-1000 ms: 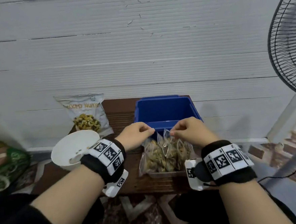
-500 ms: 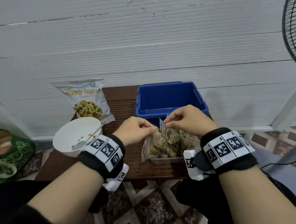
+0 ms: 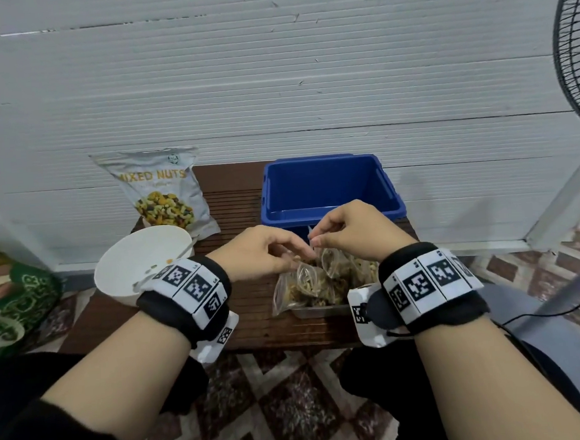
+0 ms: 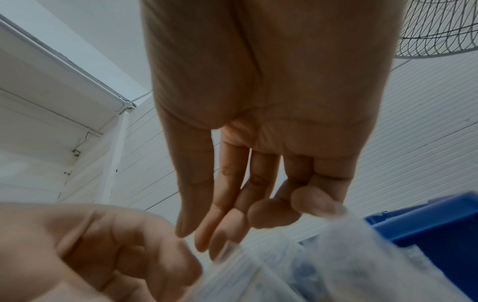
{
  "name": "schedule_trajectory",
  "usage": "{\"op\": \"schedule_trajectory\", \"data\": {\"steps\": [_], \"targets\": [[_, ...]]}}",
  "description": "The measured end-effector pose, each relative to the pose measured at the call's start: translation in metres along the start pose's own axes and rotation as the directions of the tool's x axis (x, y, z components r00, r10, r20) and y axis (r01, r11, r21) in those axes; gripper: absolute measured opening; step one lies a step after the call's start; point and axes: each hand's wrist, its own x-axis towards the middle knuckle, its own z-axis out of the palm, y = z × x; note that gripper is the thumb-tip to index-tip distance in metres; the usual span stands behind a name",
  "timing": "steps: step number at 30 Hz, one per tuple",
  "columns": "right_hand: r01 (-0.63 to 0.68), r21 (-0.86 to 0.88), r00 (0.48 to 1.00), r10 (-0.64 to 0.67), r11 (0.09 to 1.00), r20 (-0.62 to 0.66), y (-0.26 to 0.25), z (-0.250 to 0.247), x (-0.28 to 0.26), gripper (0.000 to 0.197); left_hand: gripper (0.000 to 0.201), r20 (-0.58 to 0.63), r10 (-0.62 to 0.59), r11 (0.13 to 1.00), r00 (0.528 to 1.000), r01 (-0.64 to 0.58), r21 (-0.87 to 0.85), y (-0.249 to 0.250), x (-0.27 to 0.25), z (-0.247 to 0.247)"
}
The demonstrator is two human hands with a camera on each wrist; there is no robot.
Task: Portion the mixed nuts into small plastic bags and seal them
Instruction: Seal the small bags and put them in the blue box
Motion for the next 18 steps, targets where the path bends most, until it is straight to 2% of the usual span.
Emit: {"op": "schedule_trajectory", "data": {"steps": [3, 6, 12, 15, 18], "targets": [[-0.001, -0.001, 1.0, 0.001, 1.0, -0.002, 0.001, 0.001, 0.0, 0.01, 0.033, 0.076, 0.009, 0.996, 0.997, -0.003, -0.084, 0.001, -0.005, -0.004], [0.0, 0.0, 1.0, 0.0, 1.0, -0.003, 0.0, 0.002, 0.0, 0.011, 0.023, 0.081, 0.017, 0.996, 0.997, -0.01, -0.084, 0.002, -0.007, -0.005], [0.005, 0.02, 1.0, -0.005, 1.0, 0.005, -0.003, 0.002, 0.003, 0.01, 0.01, -0.043, 0.072, 0.997, 0.997, -0.073, -0.036, -0.003, -0.005, 0.0], [0.008, 0.03, 1.0, -0.008, 1.0, -0.008, -0.004, -0.001, 0.005, 0.018, 0.006, -0.18, 0.087, 0.986, 0.98, -0.11, -0.123, 0.002, -0.005, -0.004], [-0.006, 0.046, 0.999, 0.008, 0.999, -0.035, -0.008, -0.006, 0.005, 0.031, 0.013, -0.31, 0.101, 0.958, 0.945, -0.176, -0.226, 0.012, -0.005, -0.01]]}}
